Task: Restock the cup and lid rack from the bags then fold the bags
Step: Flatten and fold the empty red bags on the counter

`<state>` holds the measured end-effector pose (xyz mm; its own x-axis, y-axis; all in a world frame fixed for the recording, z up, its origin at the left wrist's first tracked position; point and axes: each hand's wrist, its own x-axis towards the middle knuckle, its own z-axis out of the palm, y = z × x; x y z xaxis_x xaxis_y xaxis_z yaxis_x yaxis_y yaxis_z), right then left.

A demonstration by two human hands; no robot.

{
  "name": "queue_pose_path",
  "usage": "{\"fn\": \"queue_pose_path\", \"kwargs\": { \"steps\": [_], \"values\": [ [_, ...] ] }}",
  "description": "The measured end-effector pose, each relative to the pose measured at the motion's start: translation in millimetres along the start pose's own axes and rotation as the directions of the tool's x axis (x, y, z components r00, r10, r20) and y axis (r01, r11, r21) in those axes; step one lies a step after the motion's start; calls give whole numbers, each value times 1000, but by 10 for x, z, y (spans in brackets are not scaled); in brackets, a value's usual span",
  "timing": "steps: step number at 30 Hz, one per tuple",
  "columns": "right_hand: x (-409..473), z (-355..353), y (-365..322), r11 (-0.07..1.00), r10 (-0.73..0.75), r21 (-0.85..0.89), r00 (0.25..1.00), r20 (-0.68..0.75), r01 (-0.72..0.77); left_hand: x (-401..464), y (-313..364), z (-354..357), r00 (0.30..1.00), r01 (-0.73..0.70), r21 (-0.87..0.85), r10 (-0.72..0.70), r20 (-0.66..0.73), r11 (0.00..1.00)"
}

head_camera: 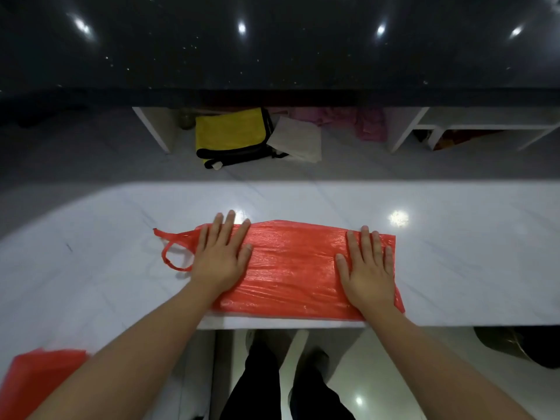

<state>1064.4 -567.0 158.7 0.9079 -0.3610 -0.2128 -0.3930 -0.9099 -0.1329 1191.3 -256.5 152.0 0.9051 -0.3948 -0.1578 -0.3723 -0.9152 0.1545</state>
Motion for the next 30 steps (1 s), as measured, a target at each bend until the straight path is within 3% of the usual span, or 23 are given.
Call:
{"fn": "queue_pose_path", "kwargs": {
  "steps": [4, 9, 12, 15, 21, 25, 30],
  "values": [
    [-2, 2, 1, 1000, -2, 6, 1000, 7, 2, -60, -381, -79, 997, 77, -43, -77, -7, 996],
    [3, -13, 5, 1000, -5, -3, 999, 53, 6, -37, -552, -250, 992, 94, 61, -98, 80, 994],
    [12, -76, -2, 1000, -14, 22, 996, 83, 12, -62, -263, -360, 995, 88, 114, -93, 46, 990],
    [-37, -189, -55, 997, -72, 29, 996, 58, 71, -143, 331, -405, 999, -39, 77, 40, -14, 996],
    [-293, -182, -244, 976, -219, 12, 976, 11, 219, -367, 1509, -104, 978, -193, 16, 191, 80, 981],
    [-378, 7, -107, 979, -202, 1, 976, 84, 202, -429, 1569, 146, 975, -171, 14, 167, 144, 985],
    [-401, 80, 259, 979, -201, -13, 979, 41, 202, -421, 1343, 242, 980, -190, 51, 187, 65, 980]
  ]
}}
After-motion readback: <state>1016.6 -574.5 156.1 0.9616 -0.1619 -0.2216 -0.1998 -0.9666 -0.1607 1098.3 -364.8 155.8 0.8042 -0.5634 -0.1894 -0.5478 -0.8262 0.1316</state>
